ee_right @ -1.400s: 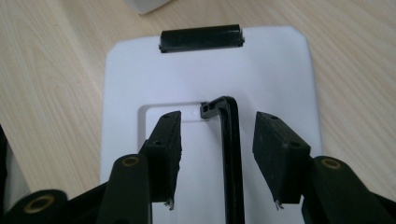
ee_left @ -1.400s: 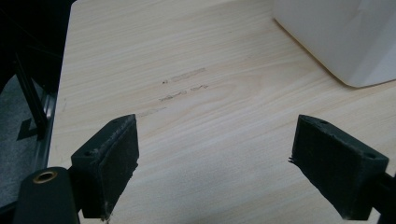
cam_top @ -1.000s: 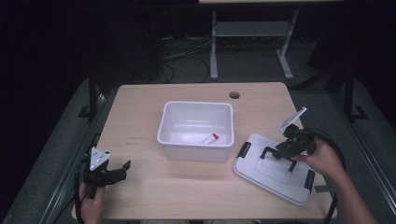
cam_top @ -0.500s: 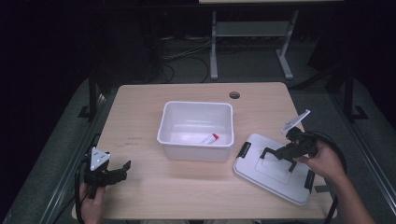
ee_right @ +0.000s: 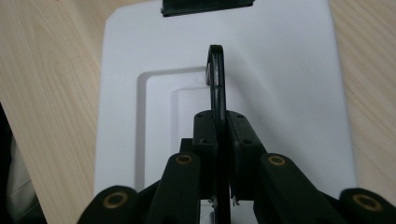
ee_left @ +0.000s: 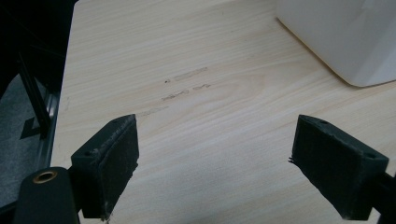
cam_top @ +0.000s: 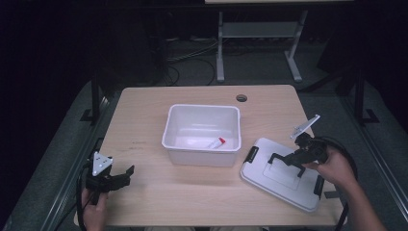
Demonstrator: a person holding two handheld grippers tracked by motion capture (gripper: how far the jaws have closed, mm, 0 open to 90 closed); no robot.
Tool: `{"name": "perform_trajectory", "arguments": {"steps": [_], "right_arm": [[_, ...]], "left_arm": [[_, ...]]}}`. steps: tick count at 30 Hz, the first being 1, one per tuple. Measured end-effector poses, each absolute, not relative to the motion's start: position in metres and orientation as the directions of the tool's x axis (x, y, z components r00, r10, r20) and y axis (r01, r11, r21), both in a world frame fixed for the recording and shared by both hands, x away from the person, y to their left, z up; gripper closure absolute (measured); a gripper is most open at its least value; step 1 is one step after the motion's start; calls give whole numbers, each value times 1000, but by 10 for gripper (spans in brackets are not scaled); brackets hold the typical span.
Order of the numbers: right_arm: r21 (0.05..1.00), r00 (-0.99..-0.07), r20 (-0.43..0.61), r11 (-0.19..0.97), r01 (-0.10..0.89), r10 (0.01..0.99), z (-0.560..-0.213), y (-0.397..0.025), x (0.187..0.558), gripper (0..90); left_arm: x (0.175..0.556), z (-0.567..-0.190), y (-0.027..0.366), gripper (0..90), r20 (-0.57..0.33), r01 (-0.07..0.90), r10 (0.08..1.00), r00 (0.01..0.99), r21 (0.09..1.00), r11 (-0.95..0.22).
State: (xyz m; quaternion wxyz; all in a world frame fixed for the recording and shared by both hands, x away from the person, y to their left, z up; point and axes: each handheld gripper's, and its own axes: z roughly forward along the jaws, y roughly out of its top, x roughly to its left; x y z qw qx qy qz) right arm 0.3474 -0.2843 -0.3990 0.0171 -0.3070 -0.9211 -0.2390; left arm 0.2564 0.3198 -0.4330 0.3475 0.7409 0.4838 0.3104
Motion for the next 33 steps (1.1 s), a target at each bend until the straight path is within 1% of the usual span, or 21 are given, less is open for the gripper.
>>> {"name": "perform_trajectory", "arguments": {"steps": [18,33], "right_arm": [[424,-824,163,716,555,542,-391,-282,346,844],[449,-840,130,724,524,527,-361,-286,340,844]], "left_arm": [[256,-433,320,142,124,498,933,338,818,-289],[256,-432,321,142,124,497,934,335,819,-287]]}}
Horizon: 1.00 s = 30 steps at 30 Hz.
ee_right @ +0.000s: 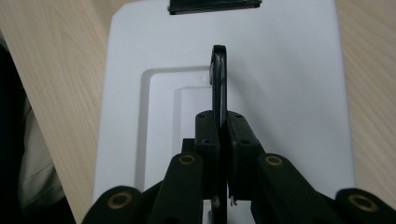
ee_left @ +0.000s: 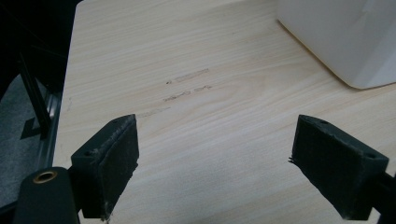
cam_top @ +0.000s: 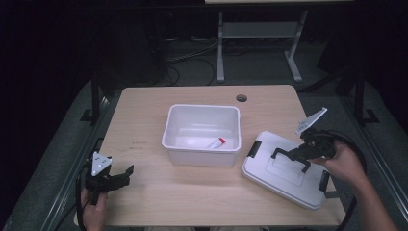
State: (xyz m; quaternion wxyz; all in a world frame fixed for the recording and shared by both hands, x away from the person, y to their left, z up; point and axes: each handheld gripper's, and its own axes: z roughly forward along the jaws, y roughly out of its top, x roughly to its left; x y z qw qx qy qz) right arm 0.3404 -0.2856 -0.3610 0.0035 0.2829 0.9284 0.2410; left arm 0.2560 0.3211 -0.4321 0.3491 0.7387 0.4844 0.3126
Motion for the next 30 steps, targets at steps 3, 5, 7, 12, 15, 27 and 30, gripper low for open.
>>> {"name": "perform_trajectory", "arguments": {"steps": [3,5,7,12,15,27,30], "right_arm": [[459,-844,121,724,515,523,-351,-287,338,844],[461,-845,119,725,511,521,-349,-287,338,844],[462,-849,108,730,504,518,-342,-288,337,844],[463,-851,101,733,499,515,-334,-289,337,844],[462,-854,92,738,491,512,-324,-290,335,844],[469,-866,69,749,467,496,-296,-290,331,844],[470,-867,66,752,463,494,-291,-289,330,844]], "left_arm": [[256,-432,321,142,126,497,933,338,818,-291],[256,-432,321,142,125,497,933,338,818,-290],[256,-432,321,142,125,497,933,337,818,-289],[256,-432,322,142,122,499,934,334,818,-286],[256,-432,323,142,122,498,936,331,820,-283],[255,-431,324,142,121,495,936,330,822,-281],[255,-431,324,142,120,495,937,329,823,-280]]}}
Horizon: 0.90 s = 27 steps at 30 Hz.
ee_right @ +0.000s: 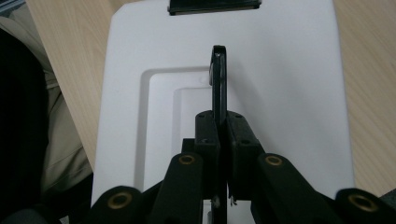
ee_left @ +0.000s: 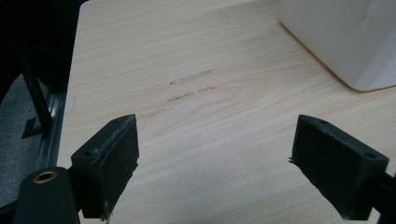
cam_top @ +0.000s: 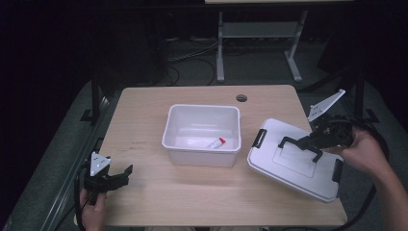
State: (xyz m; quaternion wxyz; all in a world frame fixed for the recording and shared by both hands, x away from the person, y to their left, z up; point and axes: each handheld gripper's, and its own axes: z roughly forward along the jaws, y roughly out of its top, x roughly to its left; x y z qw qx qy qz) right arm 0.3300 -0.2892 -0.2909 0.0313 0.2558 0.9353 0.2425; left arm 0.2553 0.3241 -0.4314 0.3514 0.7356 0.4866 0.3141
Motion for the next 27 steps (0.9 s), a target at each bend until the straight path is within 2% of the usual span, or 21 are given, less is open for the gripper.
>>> {"name": "perform_trajectory", "arguments": {"steps": [15,27], "right_arm": [[482,-880,41,763,432,472,-258,-285,326,844],[496,-906,22,783,377,422,-235,-261,336,844]], "left_arm": [[256,-431,324,142,119,497,937,328,822,-278],[257,-431,322,142,119,497,936,332,821,-281]]}}
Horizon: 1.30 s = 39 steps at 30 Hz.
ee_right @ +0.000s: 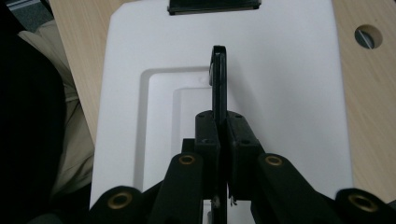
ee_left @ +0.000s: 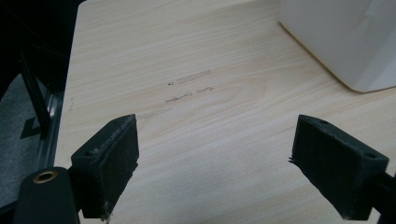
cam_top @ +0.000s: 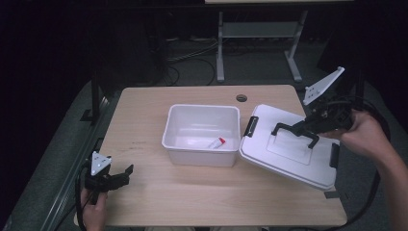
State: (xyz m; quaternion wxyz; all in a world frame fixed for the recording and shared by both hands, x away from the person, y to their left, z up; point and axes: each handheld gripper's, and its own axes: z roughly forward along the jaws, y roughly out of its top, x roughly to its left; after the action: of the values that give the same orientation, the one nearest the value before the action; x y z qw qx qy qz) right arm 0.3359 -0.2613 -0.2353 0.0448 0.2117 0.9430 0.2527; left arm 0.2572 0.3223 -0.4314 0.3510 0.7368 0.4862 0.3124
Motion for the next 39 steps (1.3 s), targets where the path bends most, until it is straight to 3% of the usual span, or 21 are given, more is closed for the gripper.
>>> {"name": "perform_trajectory", "arguments": {"steps": [39], "right_arm": [[489,-975,7,850,197,222,-211,-146,394,845]], "left_arm": [[257,-432,329,142,104,498,942,320,827,-260]]}}
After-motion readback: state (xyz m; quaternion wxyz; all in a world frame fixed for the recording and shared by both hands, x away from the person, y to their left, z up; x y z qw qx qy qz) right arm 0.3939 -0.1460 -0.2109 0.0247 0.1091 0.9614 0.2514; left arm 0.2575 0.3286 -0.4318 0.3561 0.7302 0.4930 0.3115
